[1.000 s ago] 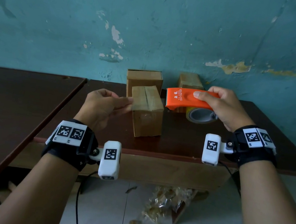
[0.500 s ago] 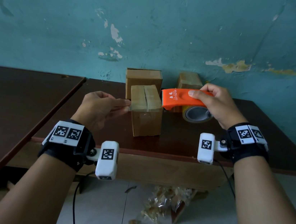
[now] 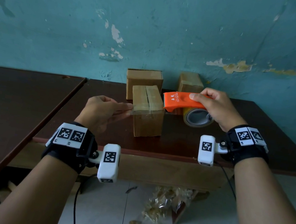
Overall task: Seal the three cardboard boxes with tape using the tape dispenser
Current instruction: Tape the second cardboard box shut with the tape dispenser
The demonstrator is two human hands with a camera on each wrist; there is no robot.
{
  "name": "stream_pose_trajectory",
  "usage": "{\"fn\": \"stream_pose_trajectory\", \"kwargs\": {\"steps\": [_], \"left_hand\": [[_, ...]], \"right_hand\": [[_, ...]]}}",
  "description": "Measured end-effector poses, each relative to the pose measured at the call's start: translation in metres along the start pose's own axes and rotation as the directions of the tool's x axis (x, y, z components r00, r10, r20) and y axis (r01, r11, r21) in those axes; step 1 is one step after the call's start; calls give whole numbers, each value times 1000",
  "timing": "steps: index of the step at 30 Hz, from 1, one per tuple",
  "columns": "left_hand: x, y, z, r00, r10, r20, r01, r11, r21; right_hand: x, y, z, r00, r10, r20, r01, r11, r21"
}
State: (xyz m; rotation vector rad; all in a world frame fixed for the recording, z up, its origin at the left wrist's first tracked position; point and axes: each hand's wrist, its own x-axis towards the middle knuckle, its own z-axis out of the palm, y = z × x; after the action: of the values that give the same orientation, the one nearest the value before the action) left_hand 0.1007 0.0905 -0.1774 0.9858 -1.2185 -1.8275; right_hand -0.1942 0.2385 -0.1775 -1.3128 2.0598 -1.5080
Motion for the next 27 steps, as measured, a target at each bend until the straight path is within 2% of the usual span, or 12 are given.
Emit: {"fn": "stream_pose_trajectory", "kwargs": {"steps": [8,12,17,22,27], "left_hand": [[0,1,0,1000,-14,22,12,998,64],[3,-1,0,1000,-13,-20,17,973,229],[10,-4,4,993,78,-88,-41,933,357],[15,-7,5,972,202,-117,-118,857,501],[21,-5,1,947,265,-178,-101,777,621]], "right_hand": [[1,2,2,1000,16,12,-16,1000,1],[-1,1,4,999,28,37,-29,1000,12],[-2,-3,9,997,29,68,-29,1000,-3],[-5,-7,12,993,36,111,-34,999,-19],[-8,-11,13,981,51,185,-45,998,-40]]}}
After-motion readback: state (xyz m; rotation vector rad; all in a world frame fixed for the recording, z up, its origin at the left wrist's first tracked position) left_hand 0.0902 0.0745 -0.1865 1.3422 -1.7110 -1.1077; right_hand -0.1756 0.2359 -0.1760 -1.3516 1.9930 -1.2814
